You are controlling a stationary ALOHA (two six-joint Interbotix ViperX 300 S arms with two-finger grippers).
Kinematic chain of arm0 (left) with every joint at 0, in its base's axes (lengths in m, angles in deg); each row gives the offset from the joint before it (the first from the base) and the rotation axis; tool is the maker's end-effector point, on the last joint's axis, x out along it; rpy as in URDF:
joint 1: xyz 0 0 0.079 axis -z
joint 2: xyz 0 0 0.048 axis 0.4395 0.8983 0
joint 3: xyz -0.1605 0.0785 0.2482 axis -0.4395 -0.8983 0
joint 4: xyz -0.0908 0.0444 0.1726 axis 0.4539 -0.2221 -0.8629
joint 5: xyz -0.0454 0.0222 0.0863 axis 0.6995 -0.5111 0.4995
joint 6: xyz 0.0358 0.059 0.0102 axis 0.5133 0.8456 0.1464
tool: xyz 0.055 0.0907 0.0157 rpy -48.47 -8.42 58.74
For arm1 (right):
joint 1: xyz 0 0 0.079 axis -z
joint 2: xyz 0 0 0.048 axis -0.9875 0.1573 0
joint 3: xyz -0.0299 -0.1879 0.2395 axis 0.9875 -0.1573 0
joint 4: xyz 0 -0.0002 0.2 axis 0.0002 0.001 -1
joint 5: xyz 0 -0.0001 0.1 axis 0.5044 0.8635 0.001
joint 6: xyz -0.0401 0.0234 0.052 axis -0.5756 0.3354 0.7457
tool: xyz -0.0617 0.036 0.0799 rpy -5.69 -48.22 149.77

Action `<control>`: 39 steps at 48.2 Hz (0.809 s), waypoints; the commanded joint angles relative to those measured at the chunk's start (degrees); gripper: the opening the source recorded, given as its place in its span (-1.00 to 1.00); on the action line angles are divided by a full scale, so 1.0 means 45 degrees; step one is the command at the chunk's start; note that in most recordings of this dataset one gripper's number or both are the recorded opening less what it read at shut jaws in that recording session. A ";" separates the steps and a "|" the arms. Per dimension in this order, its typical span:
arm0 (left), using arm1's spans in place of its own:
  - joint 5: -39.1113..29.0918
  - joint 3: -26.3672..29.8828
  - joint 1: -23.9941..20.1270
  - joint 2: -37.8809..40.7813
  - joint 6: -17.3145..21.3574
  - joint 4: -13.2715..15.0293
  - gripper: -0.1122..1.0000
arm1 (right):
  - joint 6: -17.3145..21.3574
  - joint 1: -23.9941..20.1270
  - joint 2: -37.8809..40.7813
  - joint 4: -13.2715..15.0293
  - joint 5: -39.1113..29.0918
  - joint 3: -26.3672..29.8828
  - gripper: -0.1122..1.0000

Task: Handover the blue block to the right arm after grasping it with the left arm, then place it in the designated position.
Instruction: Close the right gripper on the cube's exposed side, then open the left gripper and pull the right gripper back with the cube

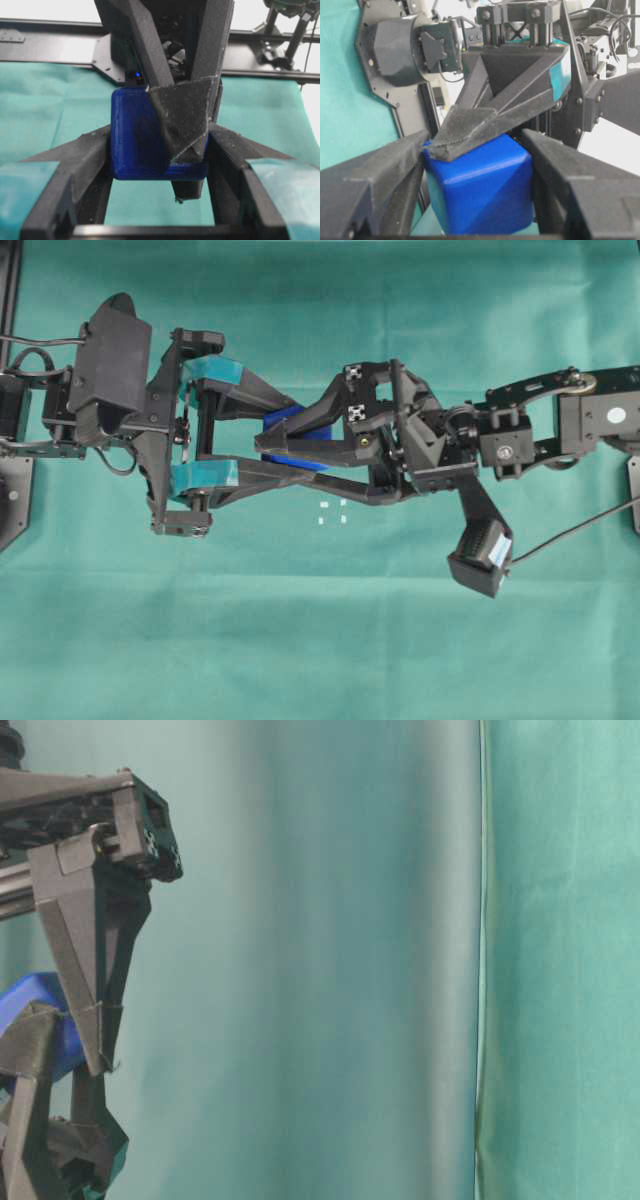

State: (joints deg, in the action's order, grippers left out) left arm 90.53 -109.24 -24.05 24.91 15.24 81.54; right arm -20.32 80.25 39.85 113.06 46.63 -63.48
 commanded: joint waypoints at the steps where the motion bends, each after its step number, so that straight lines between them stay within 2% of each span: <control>1: 0.0059 0.0254 0.0117 -0.0176 -0.0039 -0.0039 0.05 | 0.0098 0.0039 -0.0215 -0.0039 0.0039 0.0410 0.30; 6: 0.0059 0.0332 0.0137 -0.0195 -0.0098 -0.0039 0.09 | 0.0098 0.0039 -0.0215 -0.0039 0.0039 0.0410 0.30; 14: 0.0059 0.0332 0.0117 -0.0273 -0.0098 -0.0039 0.85 | 0.0098 0.0000 -0.0215 -0.0039 0.0039 0.0391 0.30; 17: 0.0039 0.0332 0.0117 -0.0293 -0.0098 -0.0039 0.98 | 0.0098 0.0020 -0.0215 -0.0039 0.0020 0.0391 0.30; 28: 0.0059 0.0313 0.0059 -0.0391 -0.0098 -0.0020 0.99 | 0.0117 -0.0039 -0.0352 -0.0039 0.0020 0.0273 0.30; 39: 0.0000 -0.0078 0.0059 -0.0977 -0.0098 -0.0020 0.99 | 0.0176 -0.0039 -0.1211 -0.0039 0.0020 -0.0508 0.30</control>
State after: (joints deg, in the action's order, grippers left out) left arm 90.35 -109.77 -23.70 22.28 14.71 81.45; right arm -19.70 80.25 37.30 113.06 46.54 -65.50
